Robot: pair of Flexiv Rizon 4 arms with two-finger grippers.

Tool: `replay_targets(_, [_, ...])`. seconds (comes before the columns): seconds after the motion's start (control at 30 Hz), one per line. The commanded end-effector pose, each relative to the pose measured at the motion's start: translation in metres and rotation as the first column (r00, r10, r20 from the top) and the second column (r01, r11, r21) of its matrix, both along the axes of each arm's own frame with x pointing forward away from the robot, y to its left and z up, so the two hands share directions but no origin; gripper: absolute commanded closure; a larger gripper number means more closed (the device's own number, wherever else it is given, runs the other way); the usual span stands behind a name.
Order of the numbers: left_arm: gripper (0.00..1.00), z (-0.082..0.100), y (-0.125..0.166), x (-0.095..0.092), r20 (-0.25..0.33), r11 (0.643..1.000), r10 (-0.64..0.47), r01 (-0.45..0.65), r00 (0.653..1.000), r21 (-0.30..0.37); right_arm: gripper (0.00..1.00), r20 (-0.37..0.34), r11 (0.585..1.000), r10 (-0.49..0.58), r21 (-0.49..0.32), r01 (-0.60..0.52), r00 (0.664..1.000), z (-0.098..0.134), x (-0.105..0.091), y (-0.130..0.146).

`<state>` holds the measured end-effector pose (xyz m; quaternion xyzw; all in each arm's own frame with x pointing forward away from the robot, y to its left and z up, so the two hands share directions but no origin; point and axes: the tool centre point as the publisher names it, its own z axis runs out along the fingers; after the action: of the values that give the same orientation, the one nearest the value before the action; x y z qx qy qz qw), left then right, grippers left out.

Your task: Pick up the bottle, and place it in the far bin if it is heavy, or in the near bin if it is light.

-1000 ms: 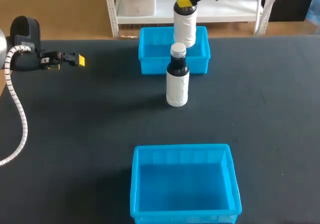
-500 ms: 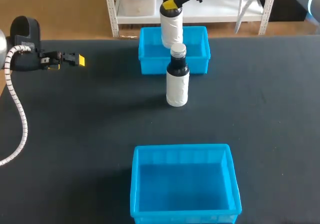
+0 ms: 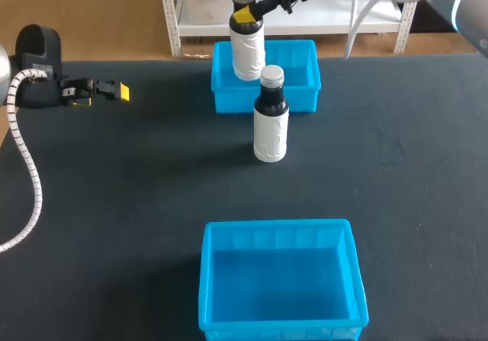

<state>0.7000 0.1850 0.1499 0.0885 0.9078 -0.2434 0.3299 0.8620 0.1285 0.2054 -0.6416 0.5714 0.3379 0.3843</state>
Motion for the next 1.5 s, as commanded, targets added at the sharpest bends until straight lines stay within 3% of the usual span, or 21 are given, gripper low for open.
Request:
replay_targets(0.03, [0.00,0.000,0.000,0.000,0.000,1.000,0.000,0.000,1.000,0.000,1.00,-0.096,0.980,0.193,-0.017,-0.196,0.976,0.000,0.012,0.012])
replay_targets(1.03, [0.00,0.000,0.000,0.000,0.000,1.000,0.000,0.000,1.000,0.000,1.00,-0.157,0.967,0.233,-0.064,-0.246,0.960,-0.032,0.013,0.031])
replay_targets(1.5, [0.00,0.000,0.000,0.000,0.000,1.000,0.000,0.000,1.000,0.000,1.00,-0.163,0.962,0.266,-0.015,-0.272,0.950,-0.040,0.017,0.028])
